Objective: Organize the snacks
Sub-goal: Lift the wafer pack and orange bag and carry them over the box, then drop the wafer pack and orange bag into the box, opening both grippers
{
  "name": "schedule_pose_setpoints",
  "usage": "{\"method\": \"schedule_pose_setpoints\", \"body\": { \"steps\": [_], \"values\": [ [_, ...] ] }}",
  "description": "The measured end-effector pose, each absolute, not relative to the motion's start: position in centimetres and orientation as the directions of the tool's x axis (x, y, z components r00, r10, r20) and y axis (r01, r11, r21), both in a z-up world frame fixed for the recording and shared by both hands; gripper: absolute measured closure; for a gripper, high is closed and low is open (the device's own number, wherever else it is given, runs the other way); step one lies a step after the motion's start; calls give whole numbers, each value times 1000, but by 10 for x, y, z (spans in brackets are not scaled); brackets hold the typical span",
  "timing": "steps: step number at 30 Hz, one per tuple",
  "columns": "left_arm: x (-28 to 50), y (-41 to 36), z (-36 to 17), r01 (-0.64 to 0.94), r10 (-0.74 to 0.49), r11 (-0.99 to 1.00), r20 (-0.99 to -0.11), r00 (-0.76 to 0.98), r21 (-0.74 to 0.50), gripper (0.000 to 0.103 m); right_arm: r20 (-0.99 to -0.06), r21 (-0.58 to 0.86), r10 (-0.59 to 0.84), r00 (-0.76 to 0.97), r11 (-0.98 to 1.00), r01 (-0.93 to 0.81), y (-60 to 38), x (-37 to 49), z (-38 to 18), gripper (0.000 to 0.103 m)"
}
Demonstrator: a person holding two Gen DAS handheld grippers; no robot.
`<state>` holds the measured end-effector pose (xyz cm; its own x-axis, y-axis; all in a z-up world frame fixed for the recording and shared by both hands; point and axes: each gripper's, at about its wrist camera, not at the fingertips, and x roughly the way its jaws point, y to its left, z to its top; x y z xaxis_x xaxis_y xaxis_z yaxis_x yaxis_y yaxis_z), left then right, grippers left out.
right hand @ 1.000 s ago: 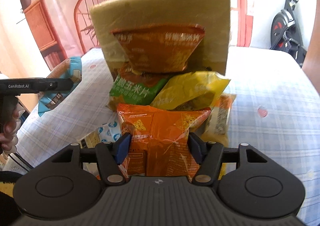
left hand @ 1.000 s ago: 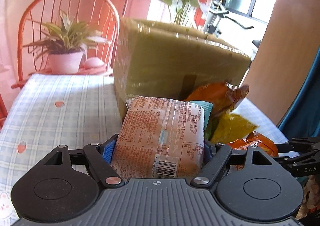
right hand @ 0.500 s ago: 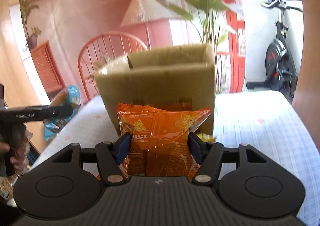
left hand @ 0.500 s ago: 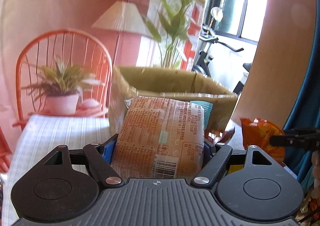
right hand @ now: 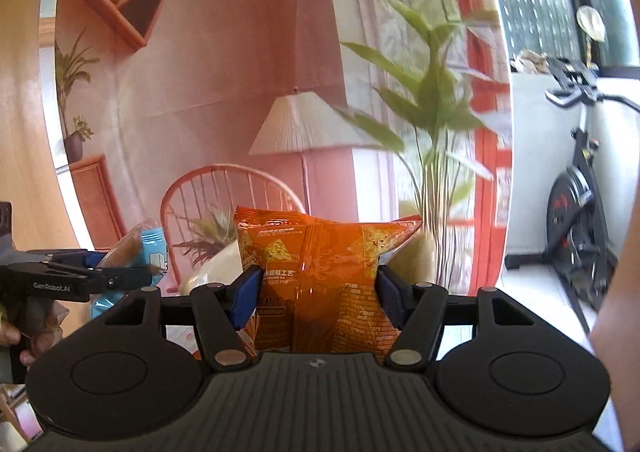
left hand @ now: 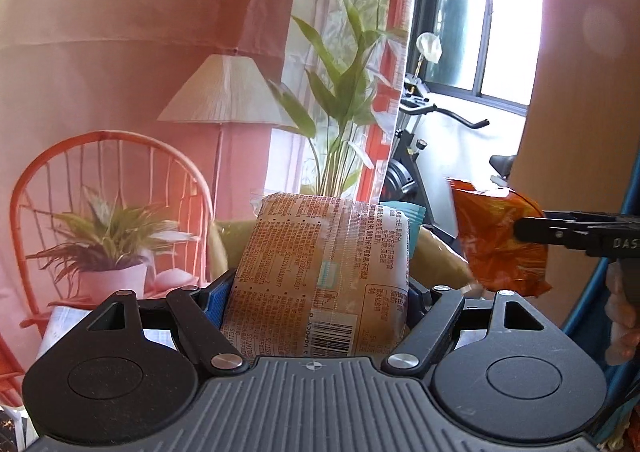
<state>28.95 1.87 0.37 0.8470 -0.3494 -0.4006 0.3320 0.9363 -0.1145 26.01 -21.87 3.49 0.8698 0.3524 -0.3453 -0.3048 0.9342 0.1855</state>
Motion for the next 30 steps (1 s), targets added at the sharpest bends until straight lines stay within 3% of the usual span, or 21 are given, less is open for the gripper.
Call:
{"method": "schedule_pose_setpoints", "body": {
  "steps": [11,20,30],
  "values": [
    [392,-14,-16,278,-264,959,-522,811,-54,22,-488,106,304,818,951,-290,-194,381,0,40],
    [423,-22,-40,281,-232,960,-571,787,-3,22,-571,113,297,765,952,-285,-186,410,-41,39],
    [428,-27,-46,304,-217,951,-589,778,52,21,-604,117,298,739,950,-288,-180,418,-50,39]
  ]
}}
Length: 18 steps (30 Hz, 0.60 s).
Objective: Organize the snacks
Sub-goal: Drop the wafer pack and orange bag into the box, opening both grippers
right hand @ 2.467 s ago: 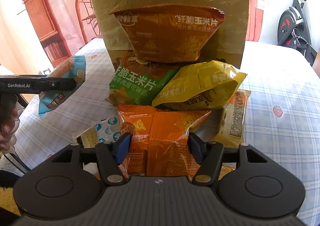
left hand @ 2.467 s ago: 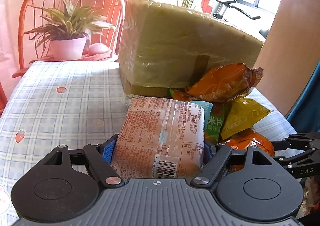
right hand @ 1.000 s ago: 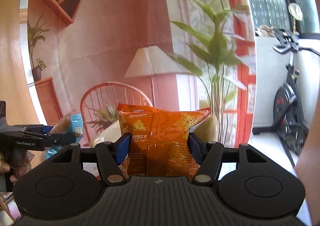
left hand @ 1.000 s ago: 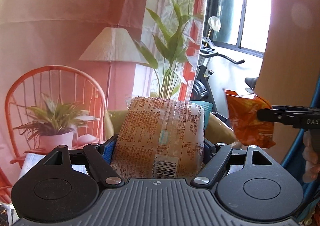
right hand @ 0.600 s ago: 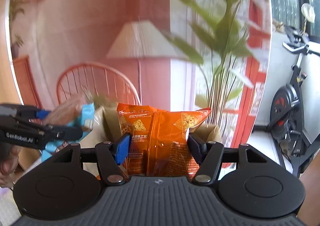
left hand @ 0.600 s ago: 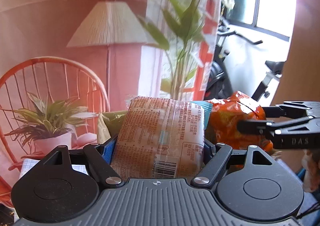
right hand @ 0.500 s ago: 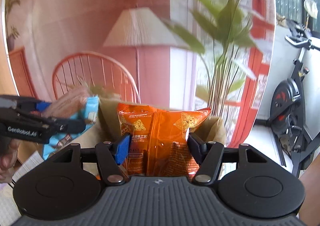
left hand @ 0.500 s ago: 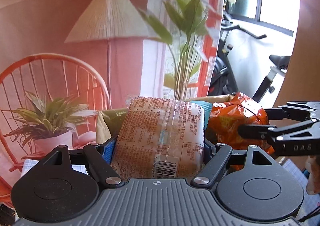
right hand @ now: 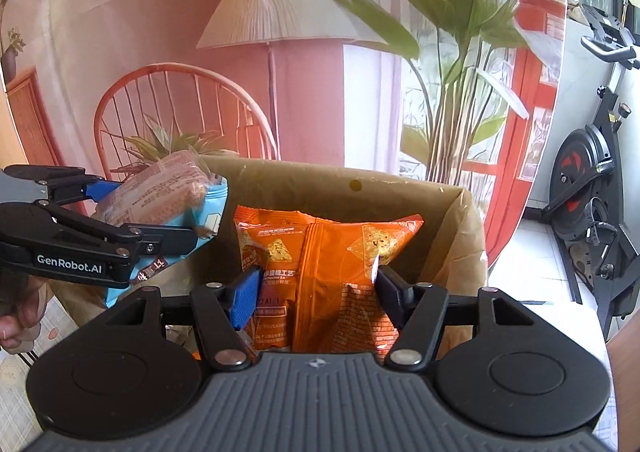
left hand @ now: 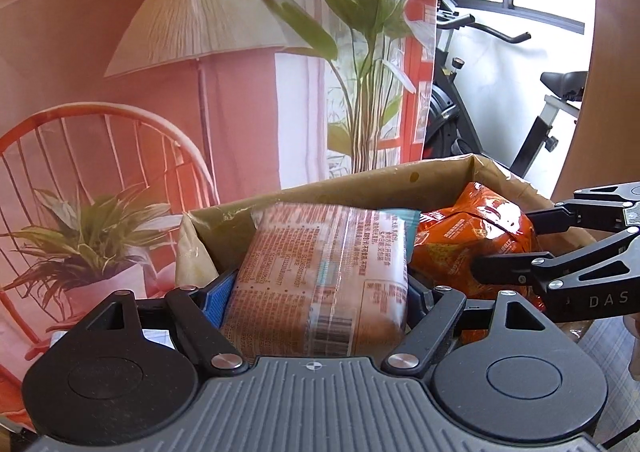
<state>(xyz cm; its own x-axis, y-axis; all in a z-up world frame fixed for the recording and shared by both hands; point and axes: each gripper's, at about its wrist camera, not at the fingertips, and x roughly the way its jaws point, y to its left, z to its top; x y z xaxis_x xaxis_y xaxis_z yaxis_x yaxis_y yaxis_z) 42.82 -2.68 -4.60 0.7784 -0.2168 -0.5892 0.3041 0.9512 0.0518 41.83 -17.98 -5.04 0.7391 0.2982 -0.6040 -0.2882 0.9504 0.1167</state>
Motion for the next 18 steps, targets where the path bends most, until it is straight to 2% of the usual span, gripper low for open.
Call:
{"method": "schedule_pose_setpoints", "body": {
  "steps": [10,12,18],
  "values": [
    [419,-30,-39,306,-198,947,-573,795,97,16,-627,112,290,723,952,-284,-171,416,-54,35],
    [415,-29,-35,299,-193,949,-559,806,103,16,-621,111,286,730,954,-279,-172,413,-51,31],
    [399,-20,-20,276,-195,958,-523,830,82,16,-592,101,292,751,952,-291,-174,390,-36,31]
  ]
}}
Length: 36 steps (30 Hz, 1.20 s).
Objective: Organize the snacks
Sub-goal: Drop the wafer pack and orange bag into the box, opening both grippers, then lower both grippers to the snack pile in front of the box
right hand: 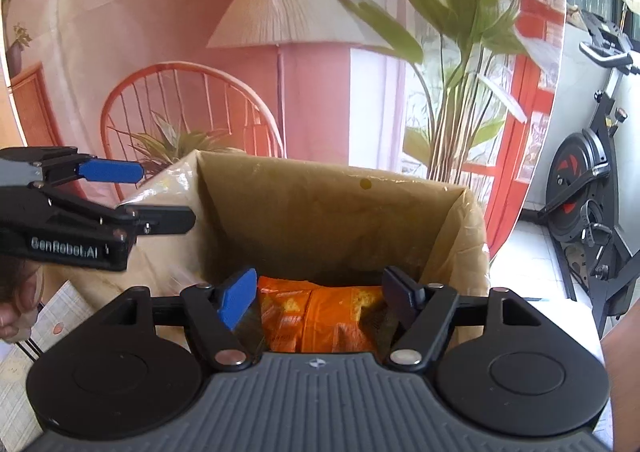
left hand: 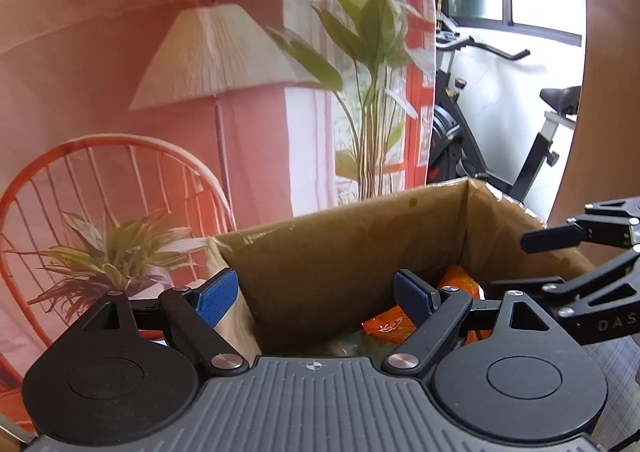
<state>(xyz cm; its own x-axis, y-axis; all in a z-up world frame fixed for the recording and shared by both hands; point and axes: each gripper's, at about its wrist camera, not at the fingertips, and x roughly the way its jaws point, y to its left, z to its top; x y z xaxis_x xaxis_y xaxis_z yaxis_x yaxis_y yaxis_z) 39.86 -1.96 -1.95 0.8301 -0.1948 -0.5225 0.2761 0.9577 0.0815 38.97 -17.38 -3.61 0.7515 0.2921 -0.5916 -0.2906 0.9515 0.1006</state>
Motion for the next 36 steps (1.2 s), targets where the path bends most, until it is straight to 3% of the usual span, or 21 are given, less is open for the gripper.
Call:
{"method": "schedule_pose_setpoints", "body": {
  "steps": [16,23,28,36],
  "values": [
    [308,27,-5,280,-240,960,-509,826,2,16,-488,167,345,802,938,-303,-194,287,-15,30],
    [274,42,-54,258,-275,960,-529,803,-108,16,-464,171,317,827,948,-268,-201,248,-34,30],
    [262,39,-91,278,-340,940,-535,773,-196,16,-497,189,296,815,954,-231,-206,237,-55,30],
    [264,9,-135,332,-381,923,-592,710,-197,16,-557,212,282,781,958,-194,-205,224,-94,30]
  ]
}}
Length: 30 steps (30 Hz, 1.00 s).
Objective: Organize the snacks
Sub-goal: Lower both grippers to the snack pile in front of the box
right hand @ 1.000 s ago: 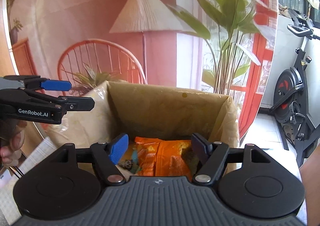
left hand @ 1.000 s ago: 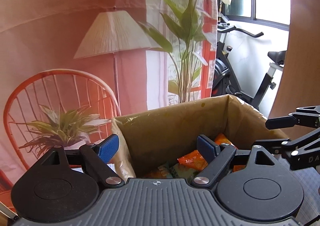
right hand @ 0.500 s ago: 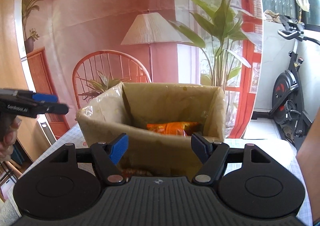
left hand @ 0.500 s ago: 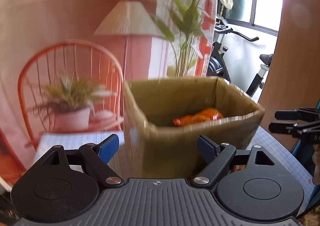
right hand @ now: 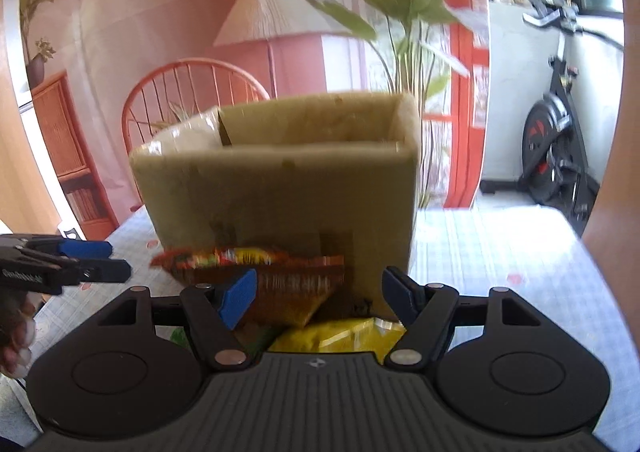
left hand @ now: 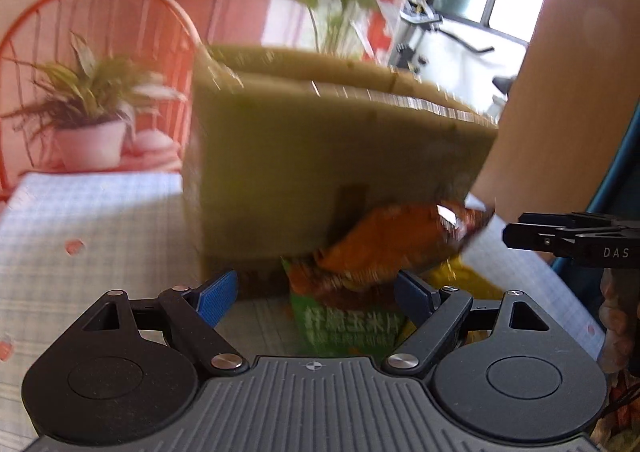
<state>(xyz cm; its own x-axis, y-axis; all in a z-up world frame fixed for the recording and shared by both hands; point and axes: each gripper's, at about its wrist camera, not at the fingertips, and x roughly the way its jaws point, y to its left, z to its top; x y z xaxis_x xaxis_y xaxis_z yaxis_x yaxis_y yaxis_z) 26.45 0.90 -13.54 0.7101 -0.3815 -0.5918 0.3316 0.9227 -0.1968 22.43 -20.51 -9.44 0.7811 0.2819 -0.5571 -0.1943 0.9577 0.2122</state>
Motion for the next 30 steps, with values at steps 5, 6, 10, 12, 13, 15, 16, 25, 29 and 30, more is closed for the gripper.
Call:
{"method": "schedule_pose_setpoints", "body": {
  "steps": [5,6,10,12,13,15,16,25,29,30],
  "values": [
    [273,-12,-159,358,-389,915,-637,665,-185,16,-605,247,290,742,954,-172,-206,228,-122,30],
    [276,-17,-163,361,-387,915,-647,657,-181,16,-613,250,289,735,954,-167,-206,230,-126,30],
    [285,-33,-181,363,-362,920,-674,645,-147,16,-640,248,276,717,957,-147,-205,239,-140,30],
    [289,-36,-190,331,-334,933,-683,649,-142,15,-642,263,284,712,954,-143,-207,240,-145,30],
    [292,-37,-195,319,-333,935,-692,641,-155,16,-643,269,287,710,953,-142,-208,240,-146,30],
    [295,-39,-203,321,-352,929,-705,616,-184,16,-647,272,286,707,953,-136,-210,240,-149,30],
    [296,-40,-206,323,-356,928,-706,613,-188,15,-648,275,285,706,952,-132,-211,240,-150,30],
    [299,-30,-217,322,-401,913,-693,599,-250,28,-654,313,307,691,942,-122,-215,244,-160,30],
    [297,-15,-217,323,-403,912,-691,600,-252,41,-658,329,319,682,936,-120,-210,249,-165,30],
    [295,-12,-217,321,-403,913,-691,600,-252,42,-660,334,323,678,935,-121,-209,249,-166,30]
  ]
}}
